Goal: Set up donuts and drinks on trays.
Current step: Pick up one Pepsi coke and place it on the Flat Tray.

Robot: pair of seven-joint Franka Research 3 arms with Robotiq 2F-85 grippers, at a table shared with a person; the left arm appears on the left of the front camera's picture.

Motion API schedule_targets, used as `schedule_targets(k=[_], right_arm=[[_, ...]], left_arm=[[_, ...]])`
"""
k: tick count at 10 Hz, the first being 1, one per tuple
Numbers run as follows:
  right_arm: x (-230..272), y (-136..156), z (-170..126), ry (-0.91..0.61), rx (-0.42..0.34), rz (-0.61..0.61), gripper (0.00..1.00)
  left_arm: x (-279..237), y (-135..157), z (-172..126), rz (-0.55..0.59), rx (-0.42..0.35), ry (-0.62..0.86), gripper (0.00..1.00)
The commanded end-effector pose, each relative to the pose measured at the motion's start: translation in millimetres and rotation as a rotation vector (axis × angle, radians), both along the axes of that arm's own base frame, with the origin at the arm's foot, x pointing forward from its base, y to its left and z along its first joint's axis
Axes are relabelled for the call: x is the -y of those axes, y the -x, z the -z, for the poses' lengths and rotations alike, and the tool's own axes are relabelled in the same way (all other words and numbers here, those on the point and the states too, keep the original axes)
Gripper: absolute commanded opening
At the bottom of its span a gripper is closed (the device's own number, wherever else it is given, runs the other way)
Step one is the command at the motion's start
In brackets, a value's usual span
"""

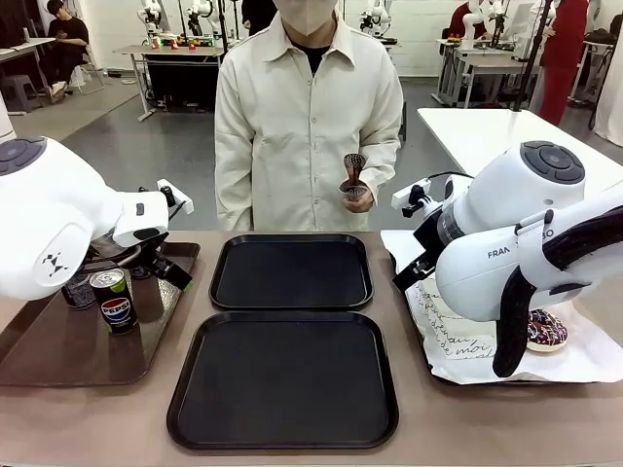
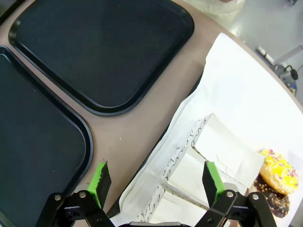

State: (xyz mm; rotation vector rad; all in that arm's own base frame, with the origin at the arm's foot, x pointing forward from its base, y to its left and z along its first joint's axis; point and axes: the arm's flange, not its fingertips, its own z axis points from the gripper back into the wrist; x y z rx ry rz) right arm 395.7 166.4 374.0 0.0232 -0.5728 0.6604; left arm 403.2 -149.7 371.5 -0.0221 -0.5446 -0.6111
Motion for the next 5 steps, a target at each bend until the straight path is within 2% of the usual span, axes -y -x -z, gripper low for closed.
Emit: schedule_targets(k=[1, 2, 3, 4, 5], right_arm=[[0, 0, 0, 0.0, 0.0, 0.0, 1.0], [0, 0, 0, 0.0, 0.0, 0.0, 1.0], [-2, 12, -19, -0.004, 0.011, 0.021, 1.0], [-5, 33, -33, -0.038, -0.016, 0.048, 1.0], [-8, 62, -46, -0.02, -0.082, 0.033, 1.0]], left_arm=[[0, 0, 0, 0.0, 0.0, 0.0, 1.0], [0, 0, 0, 0.0, 0.0, 0.0, 1.0], [-6, 3, -17, -0.004, -0.02, -0.036, 1.0], [-13, 20, -32, -0.026, -0.03, -0.062, 1.0], [-24, 37, -52, -0.012, -0.089, -0.074, 1.0]])
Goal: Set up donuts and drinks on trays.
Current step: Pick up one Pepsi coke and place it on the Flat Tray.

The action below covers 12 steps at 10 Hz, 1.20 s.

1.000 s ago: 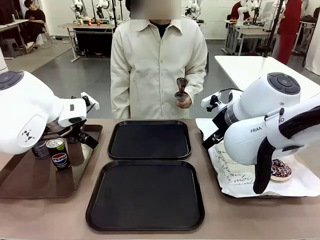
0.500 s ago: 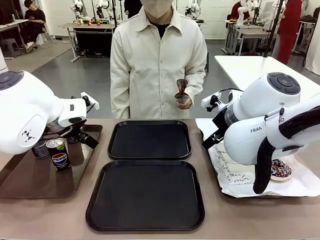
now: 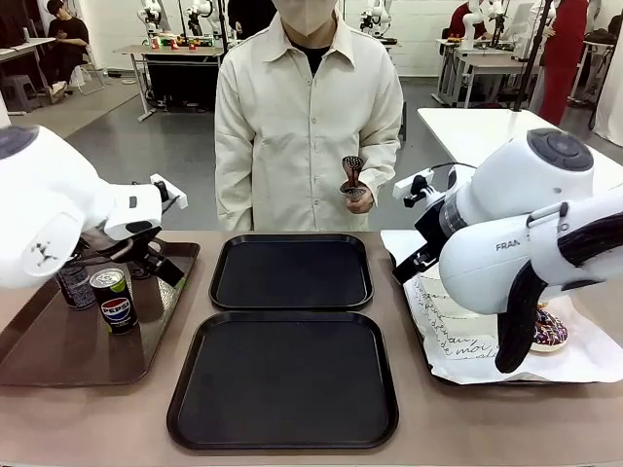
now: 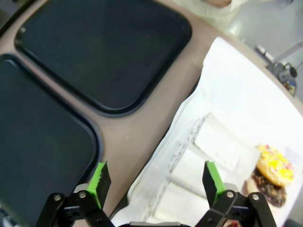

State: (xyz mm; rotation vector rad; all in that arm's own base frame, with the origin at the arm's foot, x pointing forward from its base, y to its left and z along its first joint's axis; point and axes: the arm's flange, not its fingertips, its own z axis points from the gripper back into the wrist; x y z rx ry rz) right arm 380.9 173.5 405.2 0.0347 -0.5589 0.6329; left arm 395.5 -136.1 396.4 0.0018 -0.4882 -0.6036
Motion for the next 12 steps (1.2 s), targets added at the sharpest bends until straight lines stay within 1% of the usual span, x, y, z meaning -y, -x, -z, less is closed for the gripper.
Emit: schedule_targets(k=[1, 2, 3, 4, 5, 6, 7, 8, 10, 11, 12], right_arm=[[-1, 72, -20, 0.045, -0.087, 0.036, 1.0], [-1, 99, -22, 0.075, -0.121, 0.041, 1.0], [1, 121, -21, 0.077, -0.193, 0.037, 1.0], [7, 145, -9, 0.098, -0.306, 0.031, 1.0], [15, 157, 1, 0.115, -0.346, 0.055, 1.0], [25, 161, 7, 0.124, -0.354, 0.09, 1.0], [38, 160, 10, 0.278, -0.252, 0.209, 1.0], [-21, 106, -46, 0.147, -0.345, 0.048, 1.0], [-21, 106, -46, 0.147, -0.345, 0.048, 1.0], [-14, 109, -49, 0.188, -0.333, 0.095, 1.0], [35, 103, -53, -0.136, -0.361, 0.106, 1.0]], left_arm=[[-18, 49, -38, 0.002, -0.062, -0.076, 1.0], [-24, 74, -47, 0.018, -0.088, -0.09, 1.0], [-30, 90, -53, 0.063, -0.151, -0.103, 1.0], [-35, 115, -48, 0.092, -0.219, -0.102, 1.0], [-39, 128, -42, 0.11, -0.258, -0.086, 1.0], [-41, 133, -35, 0.121, -0.281, -0.057, 1.0], [-40, 135, -24, 0.072, -0.258, -0.055, 1.0], [-21, 90, -78, 0.093, -0.263, -0.103, 1.0], [-21, 90, -78, 0.093, -0.263, -0.103, 1.0], [-21, 93, -79, 0.093, -0.276, -0.093, 1.0], [-48, 86, -82, 0.023, -0.357, 0.247, 1.0]])
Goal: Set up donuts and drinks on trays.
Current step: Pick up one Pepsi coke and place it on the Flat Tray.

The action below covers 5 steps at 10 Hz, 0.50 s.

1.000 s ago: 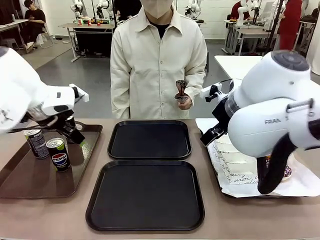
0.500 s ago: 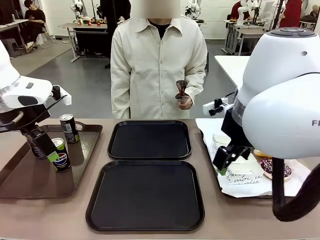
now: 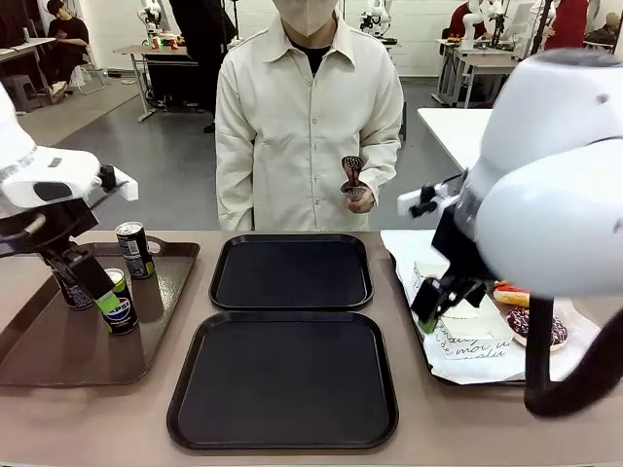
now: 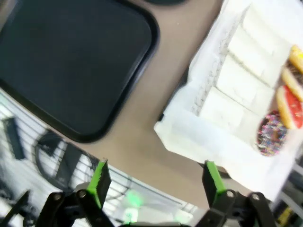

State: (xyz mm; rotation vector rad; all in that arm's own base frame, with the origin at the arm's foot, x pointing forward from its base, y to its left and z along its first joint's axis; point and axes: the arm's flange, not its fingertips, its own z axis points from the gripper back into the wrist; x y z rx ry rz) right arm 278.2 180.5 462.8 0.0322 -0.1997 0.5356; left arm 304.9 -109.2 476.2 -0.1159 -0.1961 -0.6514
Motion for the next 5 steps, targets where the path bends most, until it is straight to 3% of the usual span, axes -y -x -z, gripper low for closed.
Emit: schedule_targets(k=[1, 3, 4, 5], right_arm=[[85, 2, 1, -0.388, 0.023, 0.115, 1.0], [164, 16, 11, -0.78, 0.05, 0.124, 1.0], [197, 24, 20, -0.956, 0.053, 0.088, 1.0], [233, 34, 31, -1.149, 0.009, 0.002, 1.0]], left_arm=[[-43, -7, -7, -0.111, -0.113, 0.39, 1.0], [-83, -4, -10, -0.145, -0.179, 0.647, 1.0], [-107, -3, -12, -0.165, -0.202, 0.749, 1.0], [-136, 0, -10, -0.214, -0.205, 0.868, 1.0]])
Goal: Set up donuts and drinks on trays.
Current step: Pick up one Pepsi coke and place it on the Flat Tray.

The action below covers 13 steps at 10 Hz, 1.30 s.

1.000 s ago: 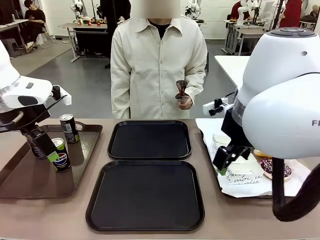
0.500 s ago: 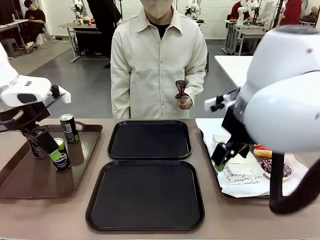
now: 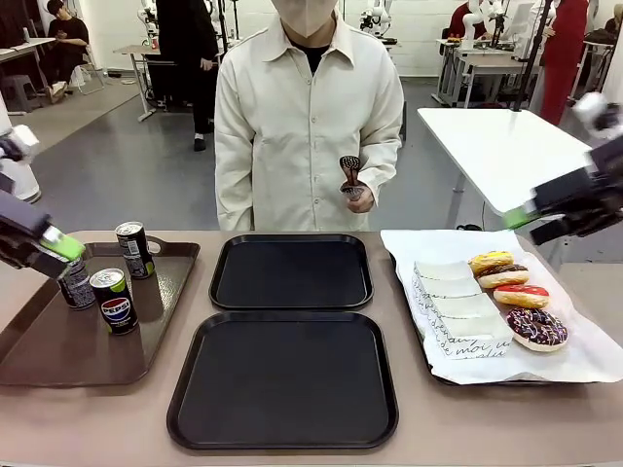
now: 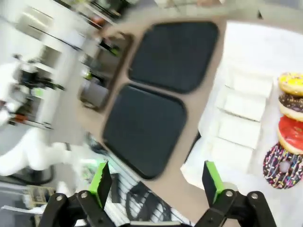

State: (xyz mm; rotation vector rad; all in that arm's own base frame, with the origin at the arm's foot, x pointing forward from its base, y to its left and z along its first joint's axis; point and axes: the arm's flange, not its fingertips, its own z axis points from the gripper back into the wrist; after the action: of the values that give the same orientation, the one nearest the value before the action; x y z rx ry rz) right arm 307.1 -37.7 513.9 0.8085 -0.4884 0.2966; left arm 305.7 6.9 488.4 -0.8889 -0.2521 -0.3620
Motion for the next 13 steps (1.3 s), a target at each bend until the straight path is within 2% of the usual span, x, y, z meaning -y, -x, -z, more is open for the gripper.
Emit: schedule_targets(k=[1, 2, 3, 5, 6, 9, 13], right_arm=[[46, 67, 93, -0.43, 0.004, -0.136, 1.0], [75, 69, 106, -0.517, 0.006, -0.103, 1.0], [98, 68, 117, -0.554, -0.048, -0.101, 1.0], [141, 73, 138, -0.636, -0.163, 0.005, 1.0], [153, 78, 140, -0.628, -0.221, 0.061, 1.0], [174, 95, 133, -0.564, -0.378, 0.223, 1.0], [180, 107, 131, -0.555, -0.407, 0.316, 1.0]], left_arm=[[-46, 5, 6, -0.114, -0.011, 0.167, 1.0], [-72, 7, 11, -0.166, -0.02, 0.219, 1.0], [-96, 10, 21, -0.203, -0.044, 0.261, 1.0], [-142, 14, 48, -0.282, -0.121, 0.312, 1.0], [-157, 18, 60, -0.306, -0.148, 0.309, 1.0], [-188, 26, 77, -0.36, -0.168, 0.277, 1.0], [-228, 39, 97, -0.448, -0.194, 0.261, 1.0]])
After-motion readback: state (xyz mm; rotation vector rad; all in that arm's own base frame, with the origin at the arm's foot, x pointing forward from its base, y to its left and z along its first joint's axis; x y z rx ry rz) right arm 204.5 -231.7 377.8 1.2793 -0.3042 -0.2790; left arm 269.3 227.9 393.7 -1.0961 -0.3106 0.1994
